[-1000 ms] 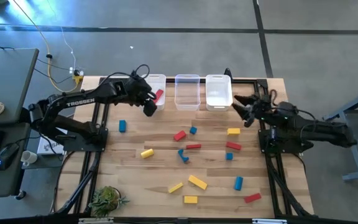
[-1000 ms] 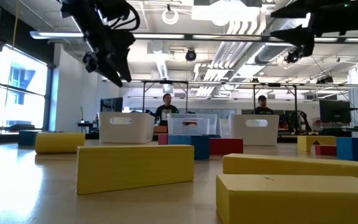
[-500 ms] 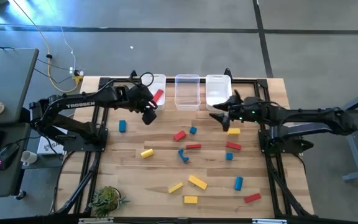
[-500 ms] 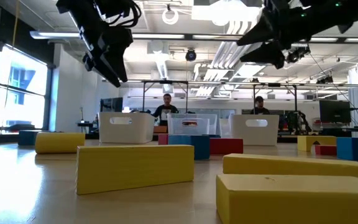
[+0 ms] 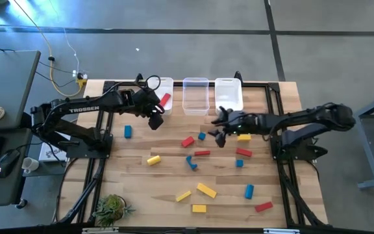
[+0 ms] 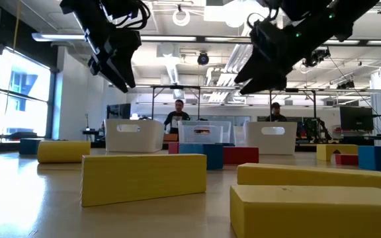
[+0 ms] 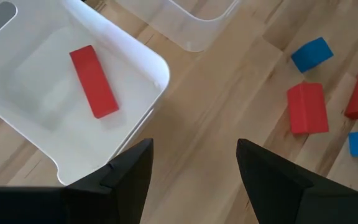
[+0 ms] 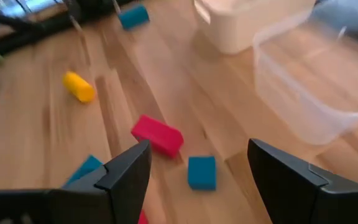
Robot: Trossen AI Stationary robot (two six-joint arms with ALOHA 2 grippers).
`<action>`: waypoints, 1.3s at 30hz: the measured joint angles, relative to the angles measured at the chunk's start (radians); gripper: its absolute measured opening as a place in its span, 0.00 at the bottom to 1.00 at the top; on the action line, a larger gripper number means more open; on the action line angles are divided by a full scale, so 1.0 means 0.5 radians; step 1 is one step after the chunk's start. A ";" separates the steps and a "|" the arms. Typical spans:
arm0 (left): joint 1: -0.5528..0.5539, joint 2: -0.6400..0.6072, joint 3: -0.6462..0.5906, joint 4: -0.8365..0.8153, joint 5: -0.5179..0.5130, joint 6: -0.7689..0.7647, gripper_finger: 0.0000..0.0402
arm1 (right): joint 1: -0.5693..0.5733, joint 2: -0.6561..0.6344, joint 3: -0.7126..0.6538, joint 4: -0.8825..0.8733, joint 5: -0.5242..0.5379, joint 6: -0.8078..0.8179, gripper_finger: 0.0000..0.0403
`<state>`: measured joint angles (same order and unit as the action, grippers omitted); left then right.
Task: Sort & place blocks by color
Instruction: Put the blue block into the right white bin
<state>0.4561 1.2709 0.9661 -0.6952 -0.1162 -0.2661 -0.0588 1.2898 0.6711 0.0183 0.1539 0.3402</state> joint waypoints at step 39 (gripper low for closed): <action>0.000 0.001 0.000 0.005 0.000 -0.006 0.55 | 0.015 0.998 0.307 0.015 0.112 0.088 0.47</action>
<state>0.4561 1.2713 0.9661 -0.6930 -0.1160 -0.2691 -0.0513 1.7889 0.8246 0.0258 0.2100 0.3843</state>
